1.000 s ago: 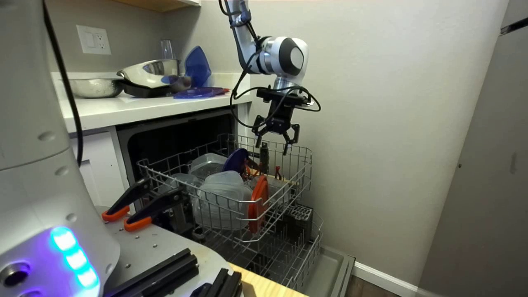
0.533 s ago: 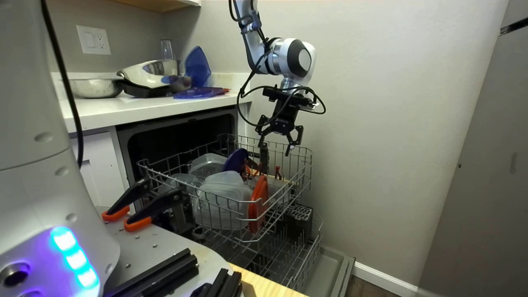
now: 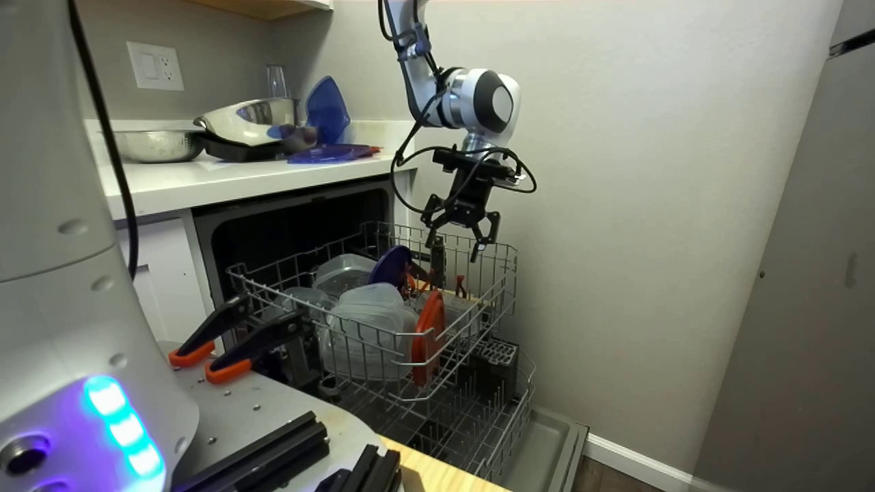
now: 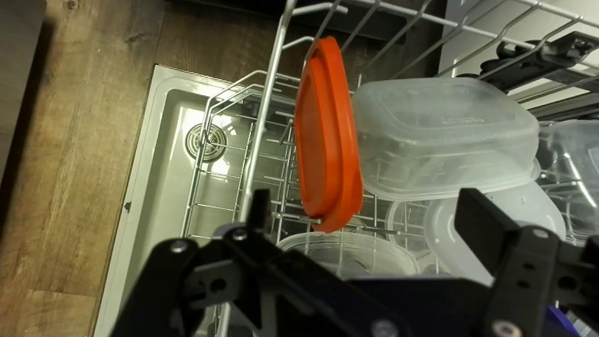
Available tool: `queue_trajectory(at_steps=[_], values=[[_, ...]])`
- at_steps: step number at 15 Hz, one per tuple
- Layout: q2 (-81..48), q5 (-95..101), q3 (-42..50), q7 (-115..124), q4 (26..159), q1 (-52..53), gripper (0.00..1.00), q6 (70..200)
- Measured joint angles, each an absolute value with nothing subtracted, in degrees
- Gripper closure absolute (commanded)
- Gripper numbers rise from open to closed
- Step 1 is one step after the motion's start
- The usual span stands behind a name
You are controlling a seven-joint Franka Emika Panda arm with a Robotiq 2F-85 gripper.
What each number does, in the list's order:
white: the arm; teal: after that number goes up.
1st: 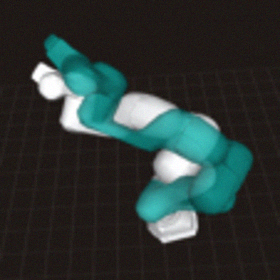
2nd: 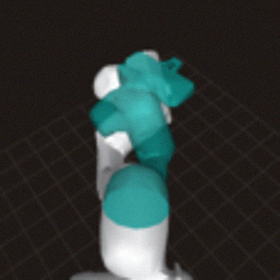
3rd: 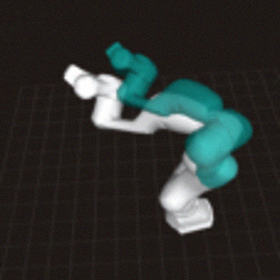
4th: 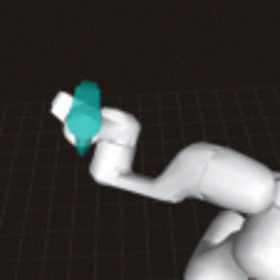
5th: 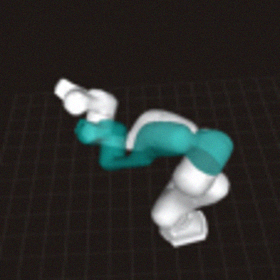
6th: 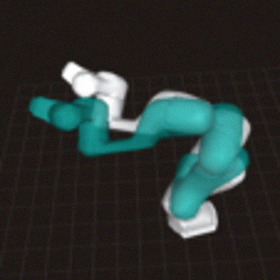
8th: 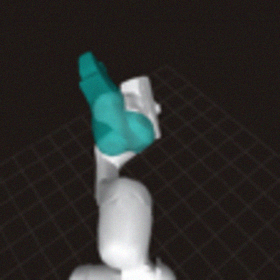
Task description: Pick up the red lid from the dishwasher tray and place it on the counter top
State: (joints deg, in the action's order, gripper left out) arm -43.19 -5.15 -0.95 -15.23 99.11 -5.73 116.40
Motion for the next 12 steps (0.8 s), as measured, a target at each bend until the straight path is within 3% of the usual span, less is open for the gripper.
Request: queue_trajectory(at_steps=[12], values=[[-55.44,-1.62,-0.15,-5.85,91.01,-0.90,0.00,116.35]])
